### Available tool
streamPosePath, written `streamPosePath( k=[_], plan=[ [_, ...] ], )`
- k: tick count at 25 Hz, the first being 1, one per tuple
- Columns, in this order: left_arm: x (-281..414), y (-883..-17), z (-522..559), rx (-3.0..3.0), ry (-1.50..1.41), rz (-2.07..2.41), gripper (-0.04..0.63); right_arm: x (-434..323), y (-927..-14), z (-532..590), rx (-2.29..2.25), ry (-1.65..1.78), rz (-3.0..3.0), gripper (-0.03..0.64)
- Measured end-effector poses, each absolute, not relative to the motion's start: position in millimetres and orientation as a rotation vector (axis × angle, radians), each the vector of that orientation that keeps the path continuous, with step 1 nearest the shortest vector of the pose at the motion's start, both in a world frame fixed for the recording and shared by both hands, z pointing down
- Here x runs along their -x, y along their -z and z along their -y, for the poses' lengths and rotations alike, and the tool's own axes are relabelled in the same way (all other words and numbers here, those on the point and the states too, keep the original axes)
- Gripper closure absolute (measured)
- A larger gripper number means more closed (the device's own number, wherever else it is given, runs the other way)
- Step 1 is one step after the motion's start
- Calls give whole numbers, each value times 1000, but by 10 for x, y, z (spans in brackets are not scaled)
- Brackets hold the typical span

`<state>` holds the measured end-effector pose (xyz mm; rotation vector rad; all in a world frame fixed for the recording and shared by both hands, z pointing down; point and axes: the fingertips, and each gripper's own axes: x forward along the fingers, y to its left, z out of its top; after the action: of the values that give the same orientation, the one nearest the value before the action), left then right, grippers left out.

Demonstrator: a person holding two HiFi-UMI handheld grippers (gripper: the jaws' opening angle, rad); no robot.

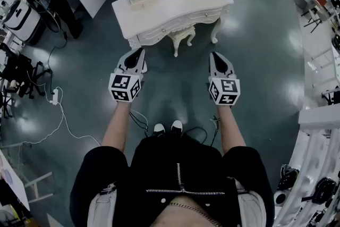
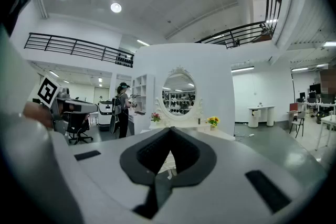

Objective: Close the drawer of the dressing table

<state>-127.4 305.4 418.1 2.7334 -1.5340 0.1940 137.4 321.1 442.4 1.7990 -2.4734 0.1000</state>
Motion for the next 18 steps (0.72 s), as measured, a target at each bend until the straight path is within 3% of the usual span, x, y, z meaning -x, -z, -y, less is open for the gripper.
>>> streamPosePath(
  k=[18],
  plan=[
    [1069, -4275, -2928, -2707, -181, 1558, 568, -1374, -4373, -3039, -1739, -55, 2559, 611]
  ],
)
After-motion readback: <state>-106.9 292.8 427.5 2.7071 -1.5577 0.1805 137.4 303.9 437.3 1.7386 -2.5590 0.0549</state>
